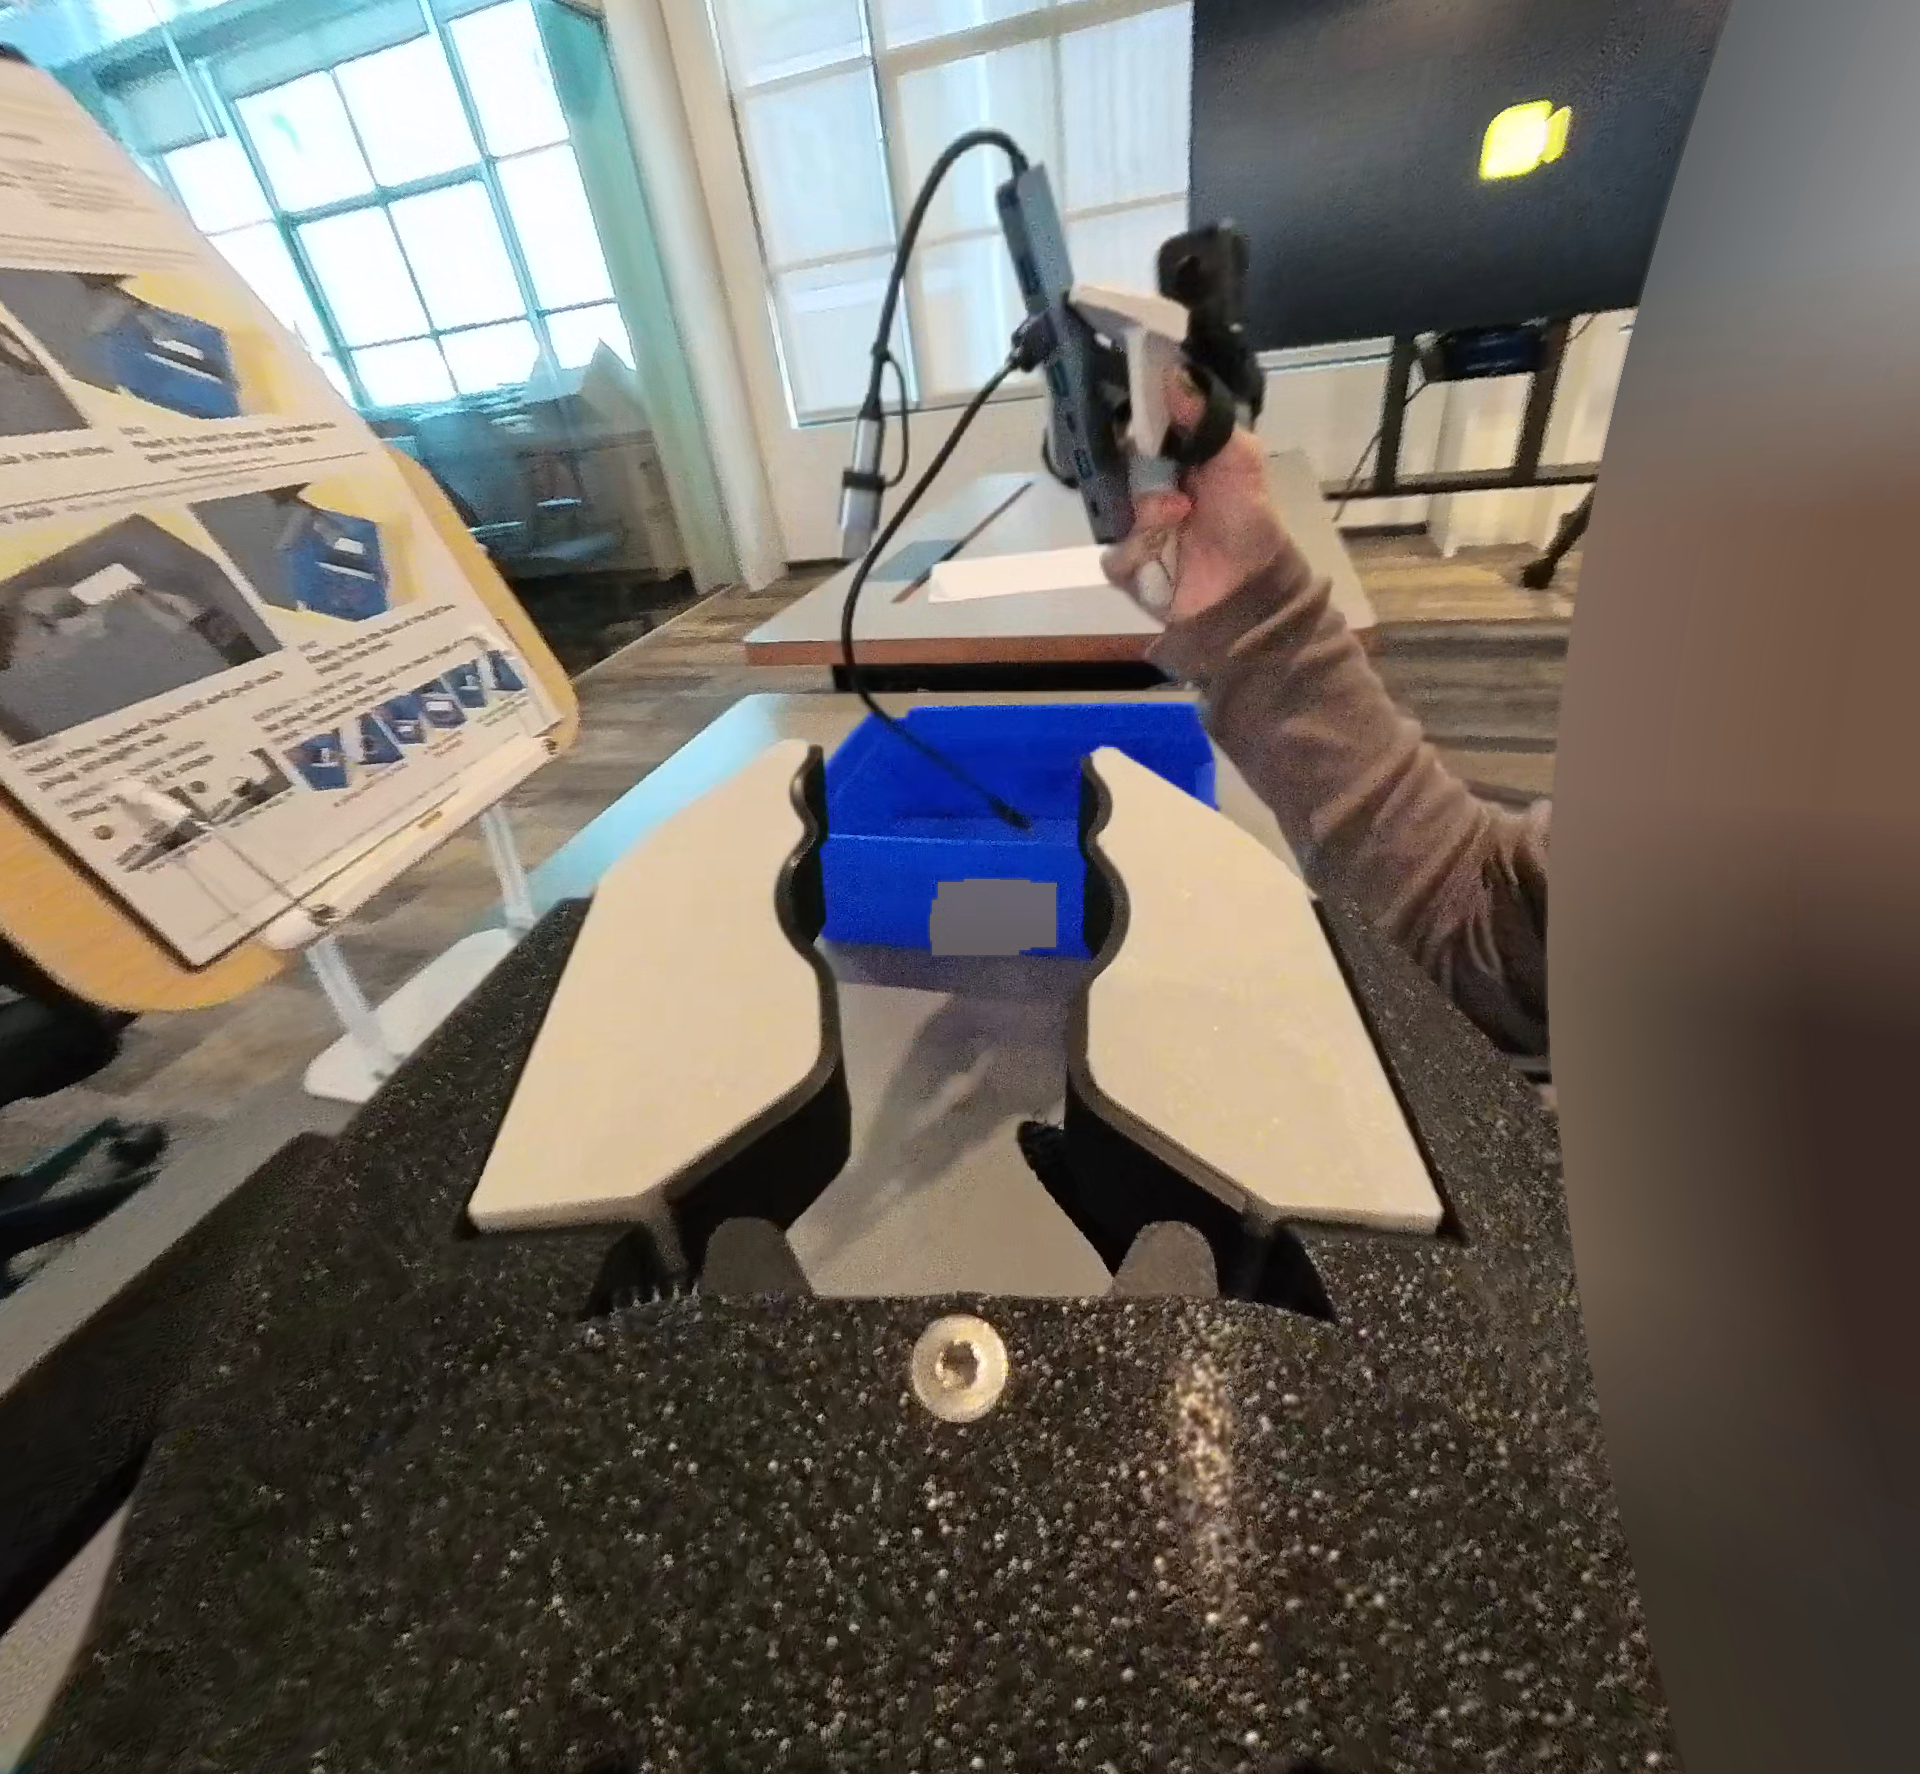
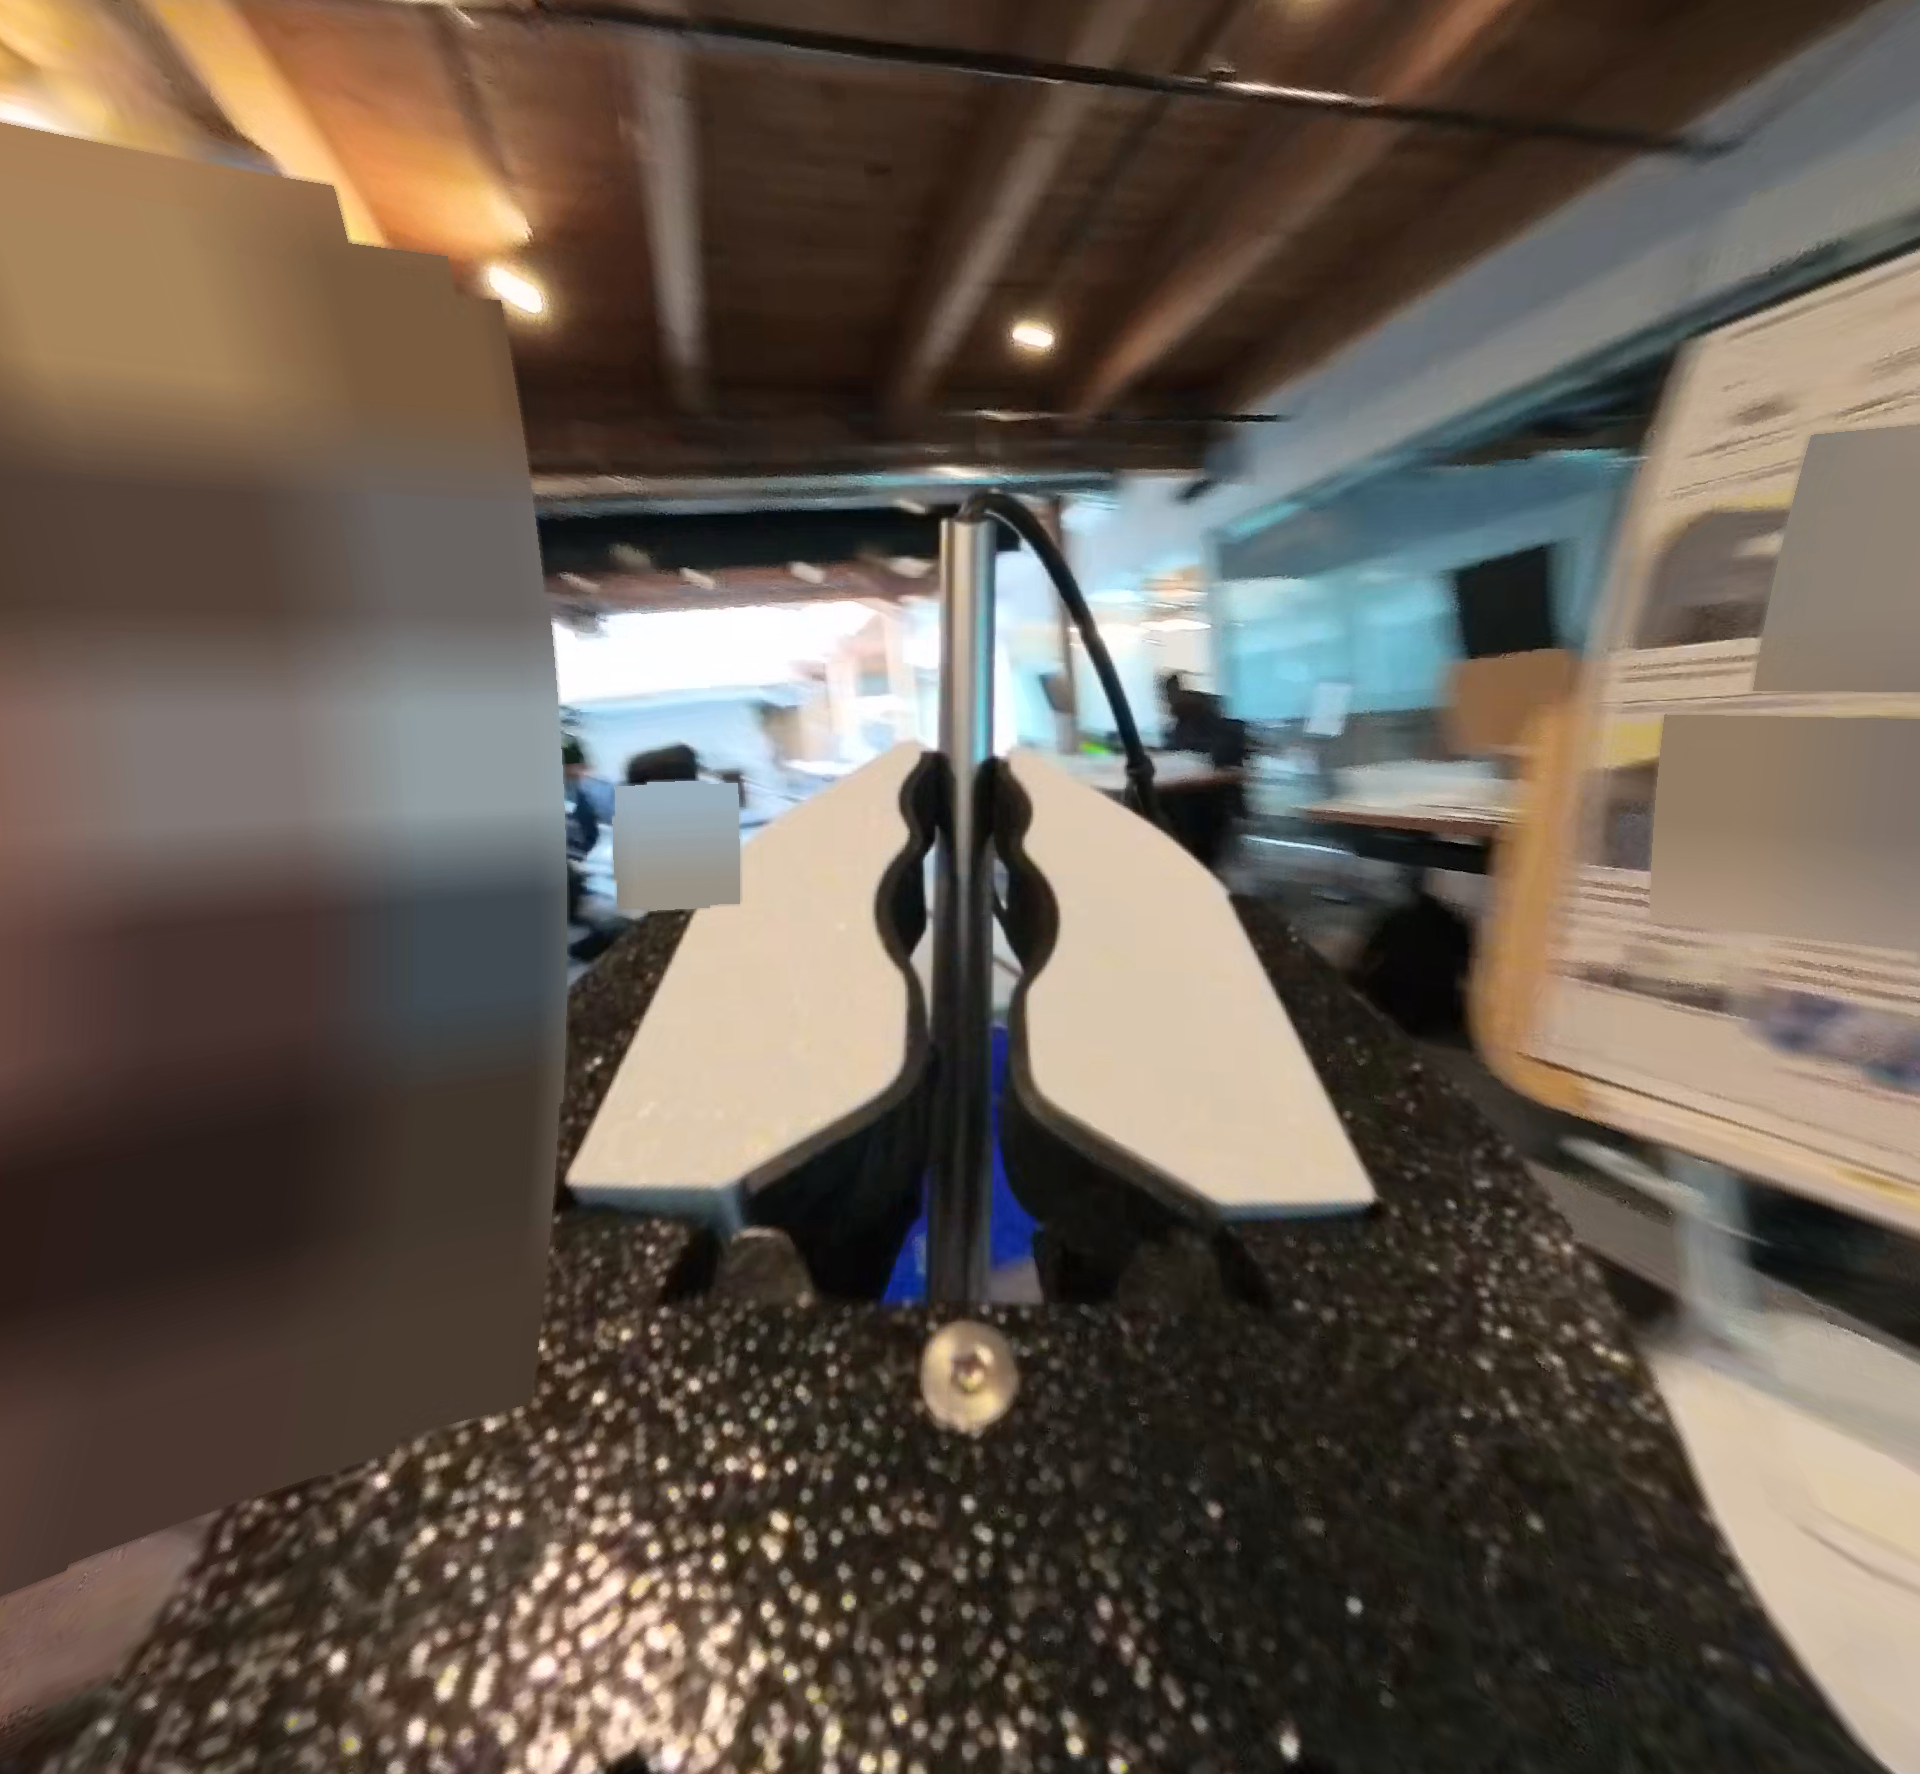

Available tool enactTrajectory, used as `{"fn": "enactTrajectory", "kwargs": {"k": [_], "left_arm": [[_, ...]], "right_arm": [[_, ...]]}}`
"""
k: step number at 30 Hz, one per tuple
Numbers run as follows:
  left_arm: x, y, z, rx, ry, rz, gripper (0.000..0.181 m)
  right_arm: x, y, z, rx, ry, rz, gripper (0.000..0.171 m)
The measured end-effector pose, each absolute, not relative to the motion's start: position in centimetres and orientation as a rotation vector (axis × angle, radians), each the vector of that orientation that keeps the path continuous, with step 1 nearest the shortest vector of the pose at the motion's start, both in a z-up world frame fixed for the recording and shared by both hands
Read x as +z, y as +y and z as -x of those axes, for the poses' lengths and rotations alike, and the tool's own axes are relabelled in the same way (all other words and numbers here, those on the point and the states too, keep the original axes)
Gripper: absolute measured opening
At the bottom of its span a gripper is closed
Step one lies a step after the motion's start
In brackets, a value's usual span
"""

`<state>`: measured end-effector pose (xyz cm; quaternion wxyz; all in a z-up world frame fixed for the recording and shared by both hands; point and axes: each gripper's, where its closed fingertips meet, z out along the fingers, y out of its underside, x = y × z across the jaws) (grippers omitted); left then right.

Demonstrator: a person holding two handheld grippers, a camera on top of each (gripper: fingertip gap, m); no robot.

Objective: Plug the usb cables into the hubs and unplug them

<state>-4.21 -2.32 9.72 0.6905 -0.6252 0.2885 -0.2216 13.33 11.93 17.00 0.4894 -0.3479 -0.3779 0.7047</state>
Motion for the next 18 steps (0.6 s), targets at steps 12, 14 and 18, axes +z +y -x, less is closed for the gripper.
{"fn": "enactTrajectory", "kwargs": {"k": [12, 14, 18], "left_arm": [[8.2, -0.3, 3.5, -0.657, 0.636, 1.432, 0.046], [8.0, 0.0, 3.6, -0.66, 0.63, 1.441, 0.047], [7.7, 0.1, 3.8, -0.654, 0.631, 1.45, 0.047]], "right_arm": [[4.1, 23.4, -21.5, 0.852, -0.886, 1.646, 0.009], [-0.6, 25.0, -20.5, 0.827, -0.929, 1.815, 0.009], [-7.2, 26.8, -18.4, 0.743, -1.128, 2.028, 0.009]]}}
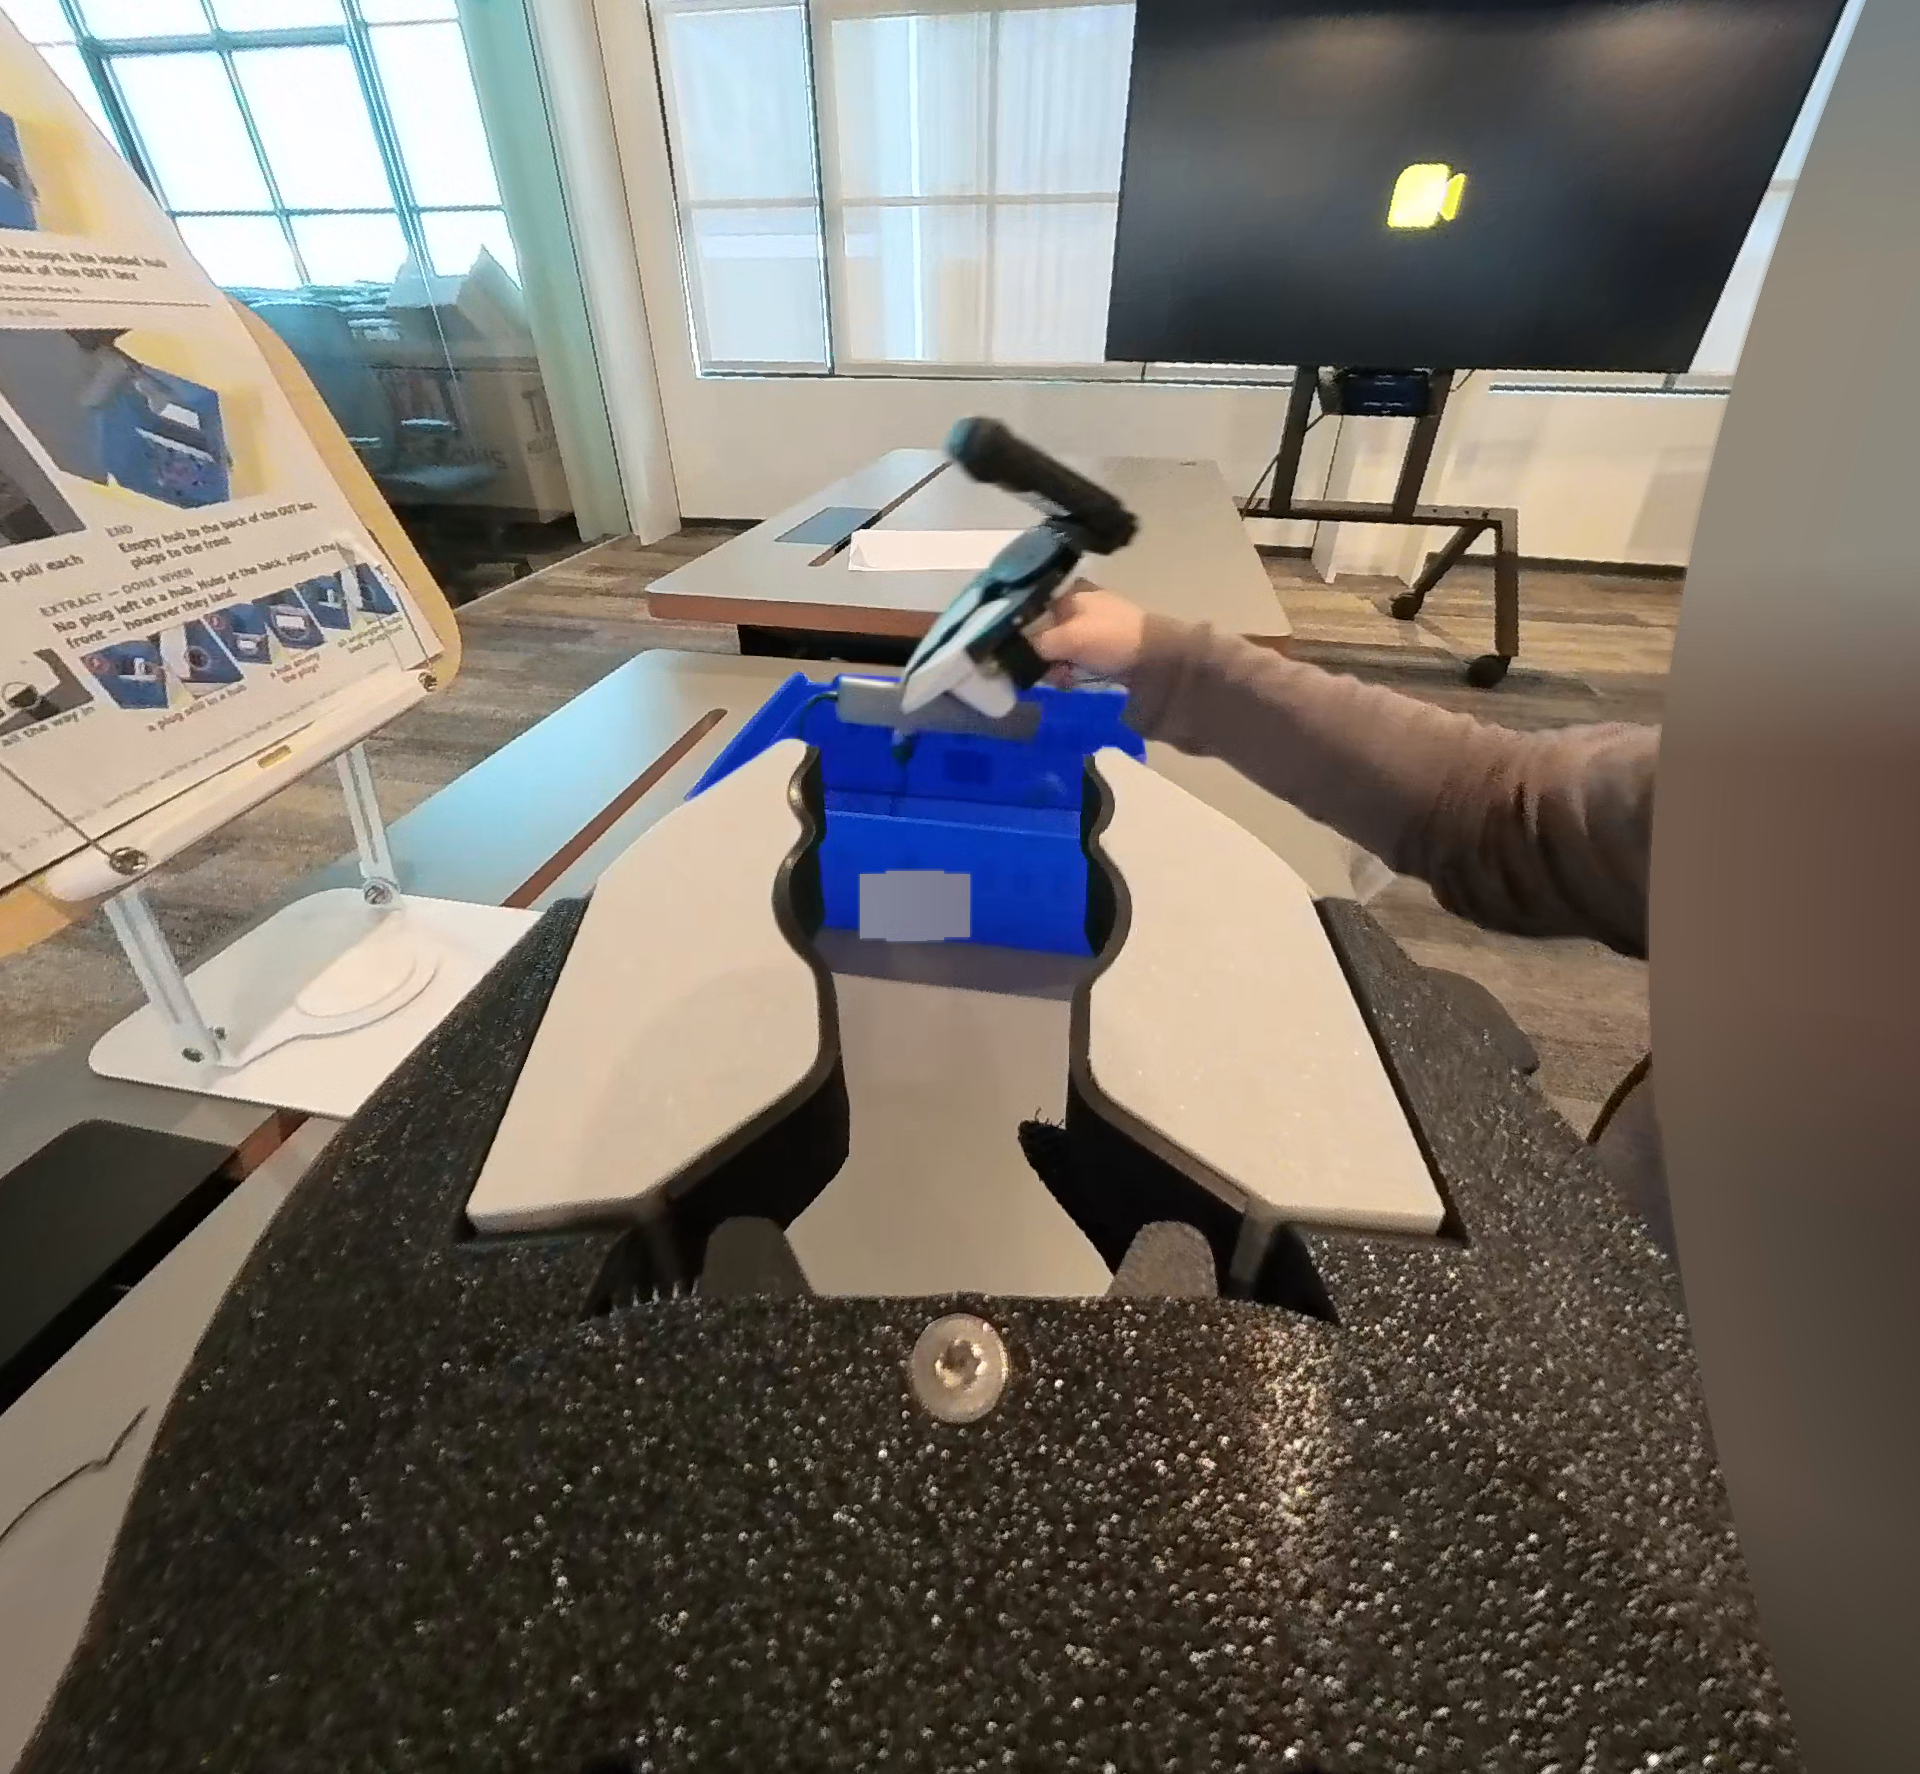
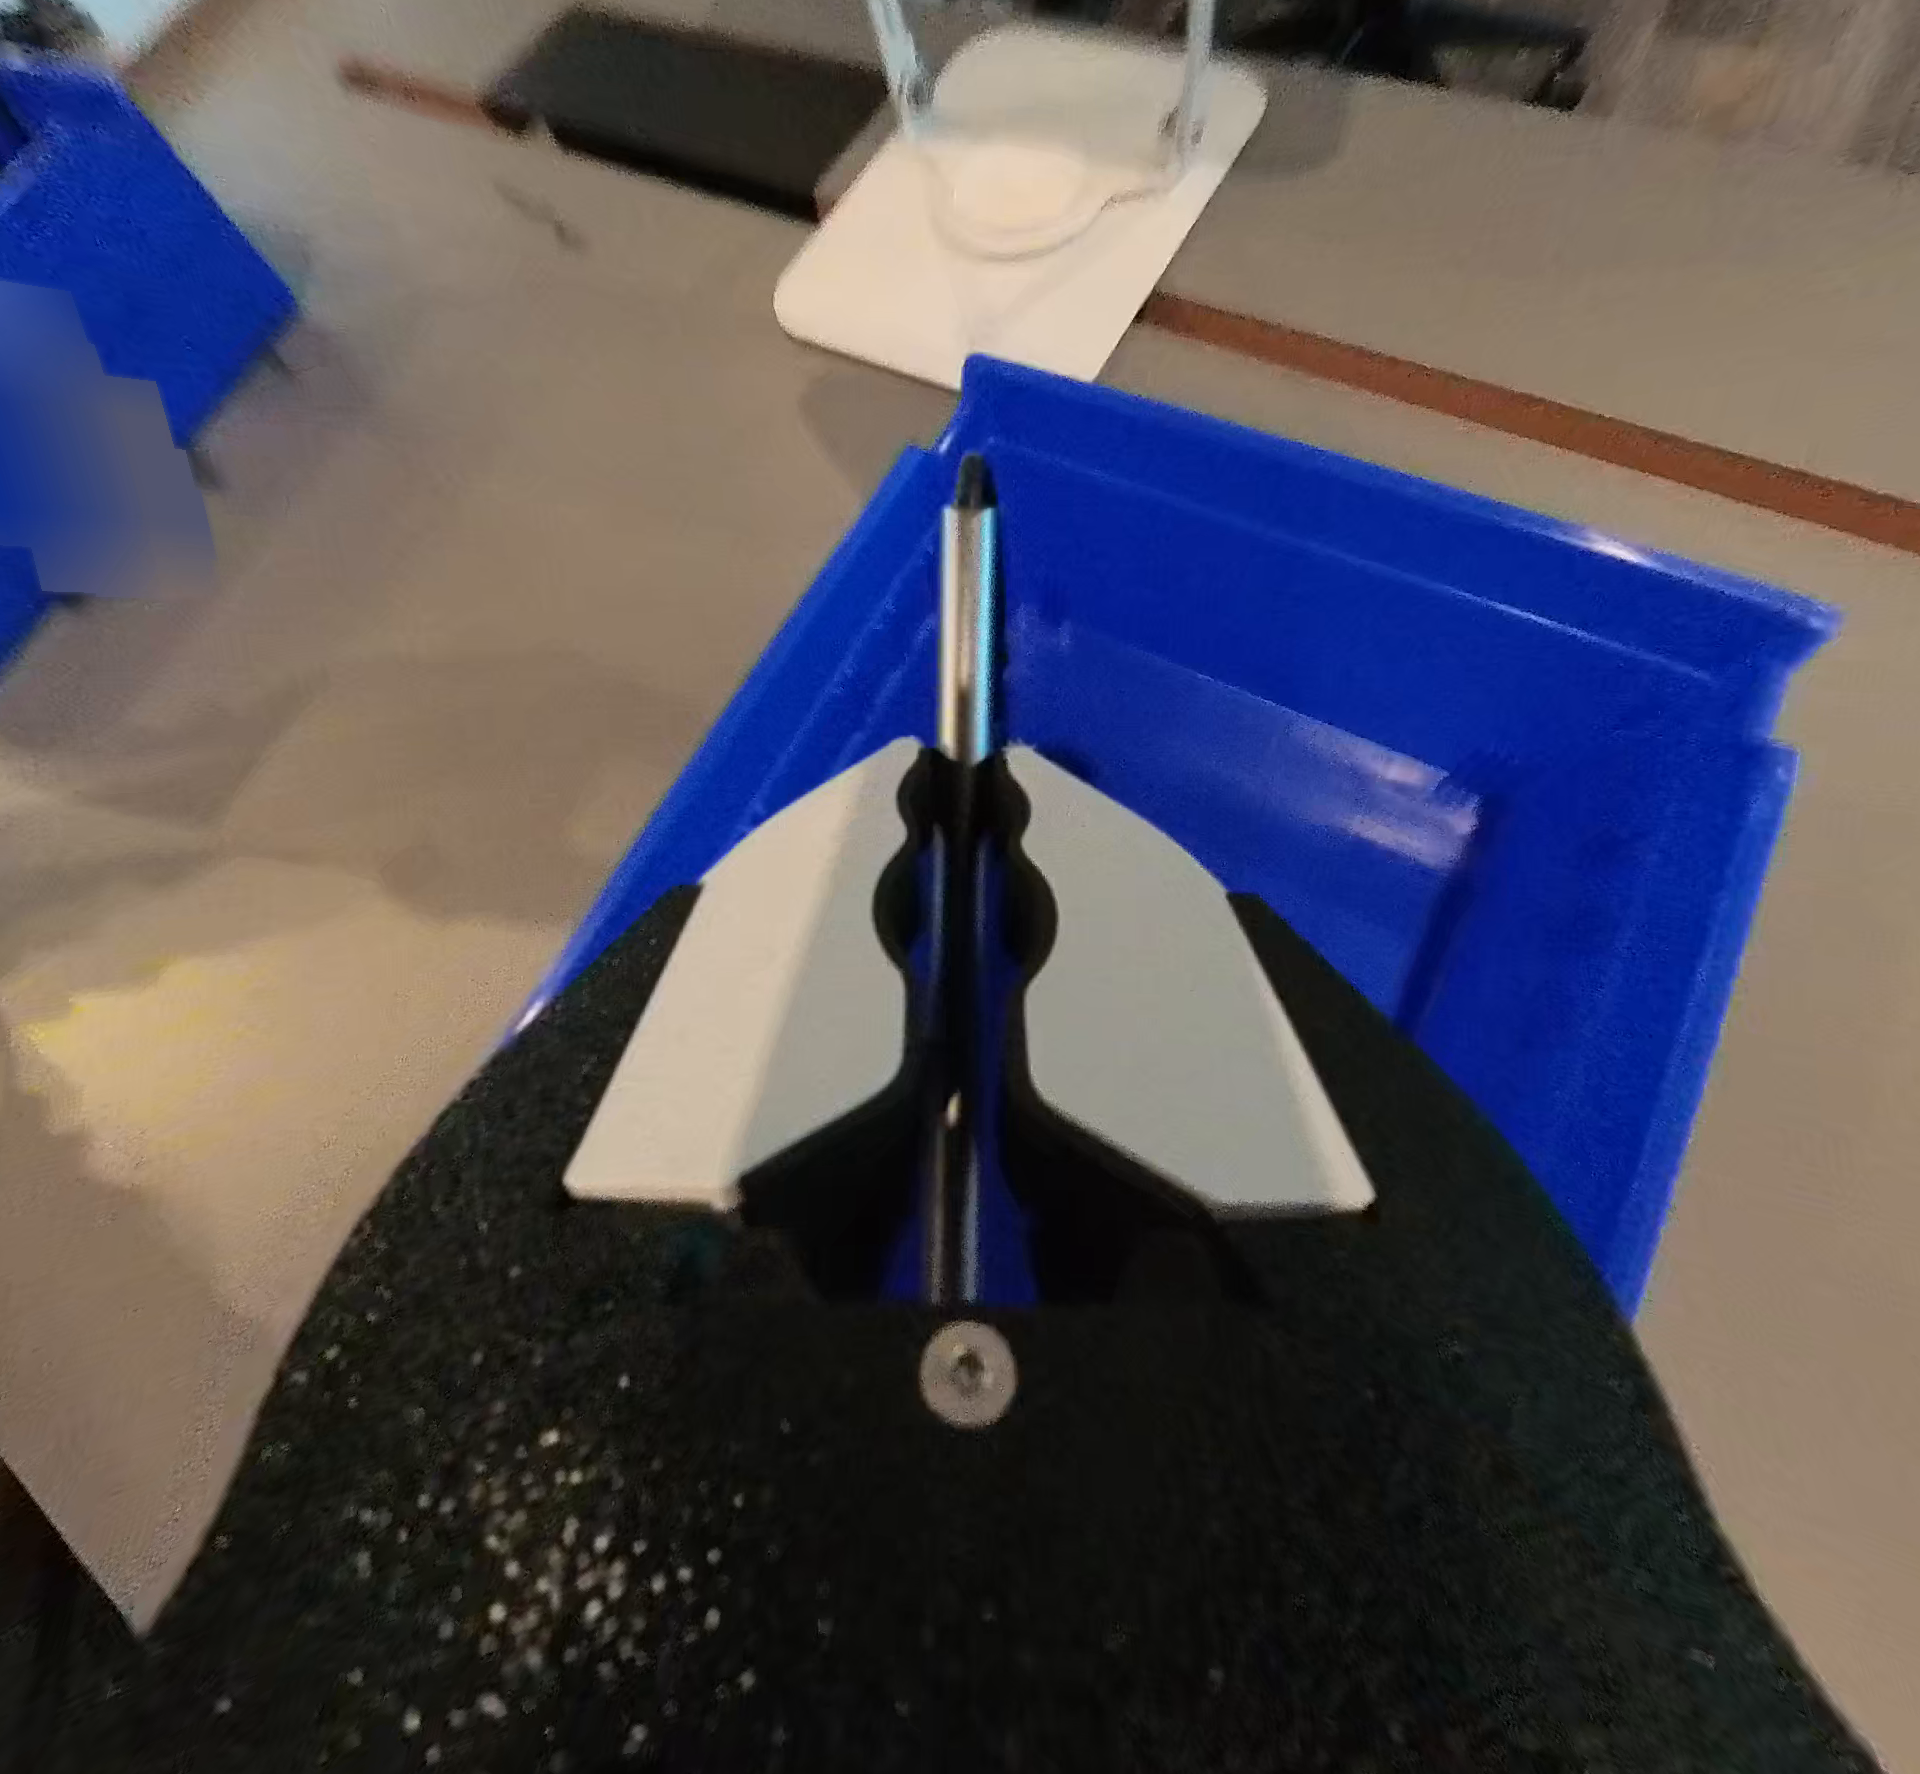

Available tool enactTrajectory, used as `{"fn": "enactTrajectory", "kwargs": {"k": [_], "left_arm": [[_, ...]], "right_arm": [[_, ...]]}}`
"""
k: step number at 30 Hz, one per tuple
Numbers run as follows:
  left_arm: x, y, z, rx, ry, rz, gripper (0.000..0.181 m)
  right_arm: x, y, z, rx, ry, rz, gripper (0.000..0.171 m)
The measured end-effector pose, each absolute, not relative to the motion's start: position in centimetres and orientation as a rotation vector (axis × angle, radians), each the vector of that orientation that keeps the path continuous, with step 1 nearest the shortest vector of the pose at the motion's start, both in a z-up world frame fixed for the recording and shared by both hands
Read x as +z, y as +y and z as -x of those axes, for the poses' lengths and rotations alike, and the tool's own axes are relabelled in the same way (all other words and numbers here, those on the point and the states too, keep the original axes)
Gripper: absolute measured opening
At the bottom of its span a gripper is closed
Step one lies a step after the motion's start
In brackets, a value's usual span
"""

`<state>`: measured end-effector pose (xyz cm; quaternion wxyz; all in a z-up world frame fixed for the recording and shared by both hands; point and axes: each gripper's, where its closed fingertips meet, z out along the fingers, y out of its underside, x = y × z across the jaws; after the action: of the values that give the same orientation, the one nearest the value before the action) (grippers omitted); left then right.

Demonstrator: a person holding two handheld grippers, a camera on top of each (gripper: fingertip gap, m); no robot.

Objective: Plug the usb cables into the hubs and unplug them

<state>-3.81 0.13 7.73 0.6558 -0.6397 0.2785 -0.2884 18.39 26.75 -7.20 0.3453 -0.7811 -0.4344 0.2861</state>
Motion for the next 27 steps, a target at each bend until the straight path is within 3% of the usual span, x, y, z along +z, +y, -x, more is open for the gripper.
{"fn": "enactTrajectory", "kwargs": {"k": [7, 16, 21, 27], "left_arm": [[7.5, 0.3, 3.9, -0.674, 0.632, 1.457, 0.046], [7.0, 0.4, 3.9, -0.702, 0.641, 1.475, 0.047], [7.0, 0.6, 4.1, -0.707, 0.633, 1.473, 0.049], [7.4, 1.0, 5.2, -0.657, 0.569, 1.467, 0.053]], "right_arm": [[-10.2, 29.2, -17.2, 0.498, -1.623, 2.11, 0.01], [-13.1, 30.9, -21.0, 0.598, -1.407, 2.726, 0.012], [-13.0, 31.6, -23.3, 0.385, -1.397, 2.71, 0.045], [-7.6, 30.2, -20.9, 0.285, -1.408, 2.4, 0.075]]}}
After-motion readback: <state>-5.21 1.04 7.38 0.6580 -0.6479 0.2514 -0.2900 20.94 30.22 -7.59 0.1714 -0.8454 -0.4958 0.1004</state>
